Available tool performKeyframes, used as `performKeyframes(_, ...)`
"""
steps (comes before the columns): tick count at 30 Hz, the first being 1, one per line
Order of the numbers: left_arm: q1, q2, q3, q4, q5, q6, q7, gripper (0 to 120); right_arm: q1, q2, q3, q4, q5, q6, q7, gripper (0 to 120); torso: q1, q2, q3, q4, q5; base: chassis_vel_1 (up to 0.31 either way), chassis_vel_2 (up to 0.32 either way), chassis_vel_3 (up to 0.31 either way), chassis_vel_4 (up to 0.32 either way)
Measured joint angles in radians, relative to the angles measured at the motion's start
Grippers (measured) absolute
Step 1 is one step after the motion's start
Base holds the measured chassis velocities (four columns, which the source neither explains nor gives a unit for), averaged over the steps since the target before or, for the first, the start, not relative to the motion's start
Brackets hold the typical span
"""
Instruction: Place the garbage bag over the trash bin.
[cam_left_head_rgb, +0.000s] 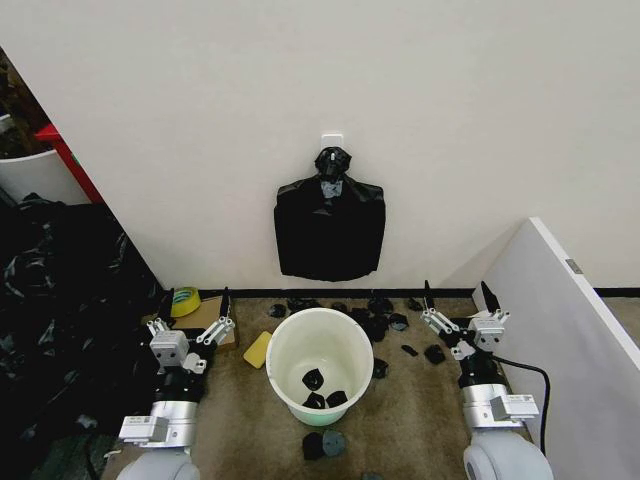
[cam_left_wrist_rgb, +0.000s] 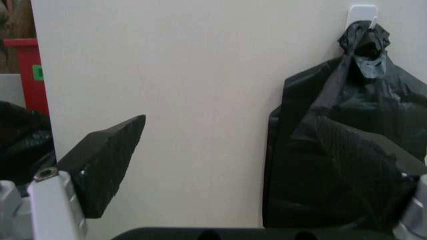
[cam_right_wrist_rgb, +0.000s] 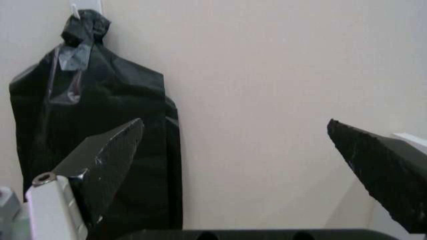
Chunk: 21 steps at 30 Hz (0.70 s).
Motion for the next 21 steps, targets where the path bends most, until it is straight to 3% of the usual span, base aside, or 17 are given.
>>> performKeyframes(21,0.018,-0.015,-0.009,-0.039,0.0,-0.004,-0.014,100,0.006,-0.009,-0.004,-0.011,0.047,0.028,-0.025,100,0.0,0.0,0.0,0.0,0.0,0.0,0.0,0.0,0.0)
